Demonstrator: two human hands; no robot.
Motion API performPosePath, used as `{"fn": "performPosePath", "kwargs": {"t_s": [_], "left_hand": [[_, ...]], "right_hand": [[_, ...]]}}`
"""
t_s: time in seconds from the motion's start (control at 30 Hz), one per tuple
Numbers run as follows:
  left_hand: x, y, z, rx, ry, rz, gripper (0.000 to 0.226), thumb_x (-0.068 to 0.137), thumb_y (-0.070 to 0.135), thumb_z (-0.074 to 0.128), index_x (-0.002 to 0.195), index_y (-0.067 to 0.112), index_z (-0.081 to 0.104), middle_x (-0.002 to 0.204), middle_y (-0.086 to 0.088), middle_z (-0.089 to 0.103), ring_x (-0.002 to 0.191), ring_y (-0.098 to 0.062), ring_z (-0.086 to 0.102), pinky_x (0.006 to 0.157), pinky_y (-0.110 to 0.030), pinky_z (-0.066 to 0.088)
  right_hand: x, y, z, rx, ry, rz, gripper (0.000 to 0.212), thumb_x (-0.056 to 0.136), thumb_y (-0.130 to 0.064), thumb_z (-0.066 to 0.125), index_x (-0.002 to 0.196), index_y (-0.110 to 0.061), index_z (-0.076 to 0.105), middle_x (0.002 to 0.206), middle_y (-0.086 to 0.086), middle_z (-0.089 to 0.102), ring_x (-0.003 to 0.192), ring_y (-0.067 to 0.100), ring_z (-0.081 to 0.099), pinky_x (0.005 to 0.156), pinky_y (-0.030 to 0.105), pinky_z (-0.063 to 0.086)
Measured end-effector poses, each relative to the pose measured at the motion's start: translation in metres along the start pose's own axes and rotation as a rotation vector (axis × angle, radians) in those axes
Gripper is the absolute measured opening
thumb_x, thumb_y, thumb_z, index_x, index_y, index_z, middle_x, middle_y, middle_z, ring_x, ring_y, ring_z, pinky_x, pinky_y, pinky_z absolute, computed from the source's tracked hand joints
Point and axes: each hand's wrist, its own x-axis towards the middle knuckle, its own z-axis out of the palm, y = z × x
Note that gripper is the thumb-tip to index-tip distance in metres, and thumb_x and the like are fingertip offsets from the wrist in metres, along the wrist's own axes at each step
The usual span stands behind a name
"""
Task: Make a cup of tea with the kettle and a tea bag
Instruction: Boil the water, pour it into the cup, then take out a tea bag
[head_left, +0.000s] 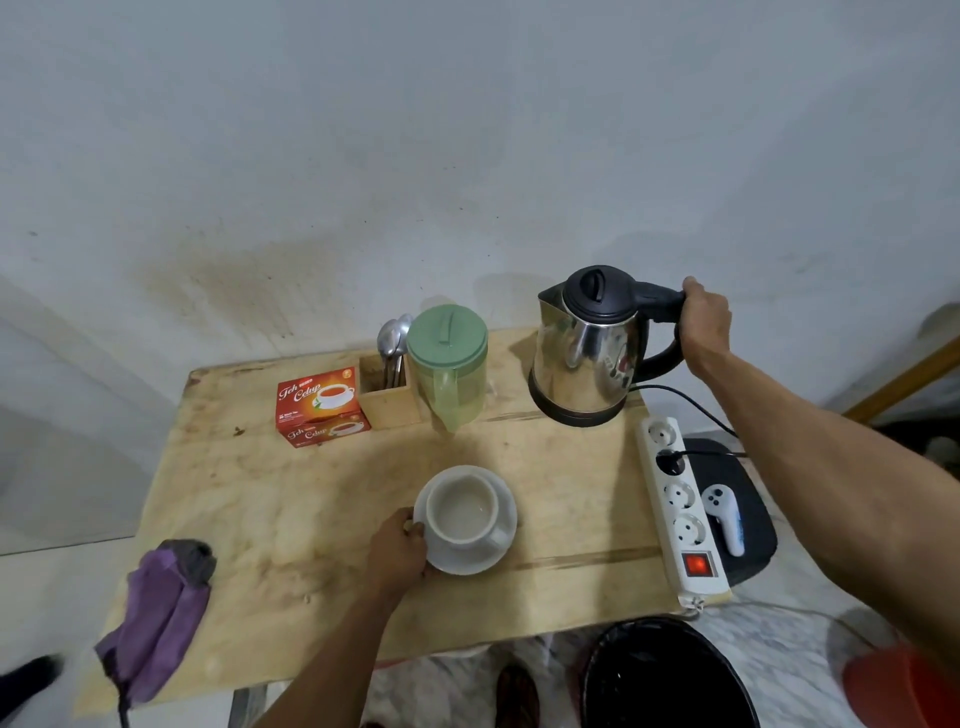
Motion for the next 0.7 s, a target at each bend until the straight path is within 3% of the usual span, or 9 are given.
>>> {"fn": "performPosePath", "kwargs": {"t_s": [0.07,0.23,0.3,0.47,0.7], "left_hand": [[0.001,0.001,0.001,0.006,0.009,-0.007,0.026,0.098,0.010,0.046,0.120,0.008,0.060,0.069,-0.015,0.070,0.056,-0.032,0.066,0.056,-0.040,0.055],[0.003,-0.002,0.002,0.033,0.018,-0.011,0.028,0.098,0.013,0.047,0.121,0.008,0.060,0.082,-0.017,0.071,0.068,-0.034,0.069,0.065,-0.047,0.058],[0.001,-0.003,0.001,0.023,0.011,-0.005,0.026,0.098,0.013,0.046,0.121,0.009,0.059,0.077,-0.019,0.071,0.066,-0.036,0.069,0.065,-0.047,0.058],[-0.001,-0.003,0.001,0.001,-0.002,0.002,0.028,0.099,0.014,0.046,0.124,0.010,0.058,0.071,-0.018,0.071,0.061,-0.036,0.069,0.063,-0.047,0.058],[-0.001,-0.005,0.003,-0.020,0.000,-0.006,0.028,0.099,0.018,0.046,0.124,0.011,0.057,0.091,-0.017,0.072,0.075,-0.036,0.069,0.071,-0.051,0.058]], "right_hand": [[0.006,-0.003,-0.002,-0.058,-0.043,-0.026,0.055,0.083,-0.051,0.039,0.078,-0.001,0.062,0.090,0.017,0.070,0.085,0.036,0.061,0.084,0.043,0.048],[-0.004,-0.009,-0.001,-0.062,-0.083,-0.093,0.050,0.090,-0.050,0.043,0.069,-0.006,0.056,0.073,0.013,0.063,0.063,0.029,0.063,0.072,0.037,0.048],[-0.008,-0.010,0.000,-0.052,-0.064,-0.089,0.050,0.087,-0.052,0.046,0.064,-0.009,0.052,0.067,0.011,0.059,0.058,0.027,0.058,0.069,0.035,0.045],[-0.018,-0.020,0.002,-0.046,-0.014,-0.075,0.050,0.080,-0.055,0.051,0.061,-0.009,0.049,0.073,0.013,0.057,0.050,0.023,0.053,0.062,0.034,0.041],[-0.039,-0.042,-0.014,-0.069,-0.060,-0.221,0.051,0.080,-0.055,0.048,0.070,-0.005,0.057,0.067,0.019,0.047,0.050,0.024,0.047,0.054,0.031,0.038]]}}
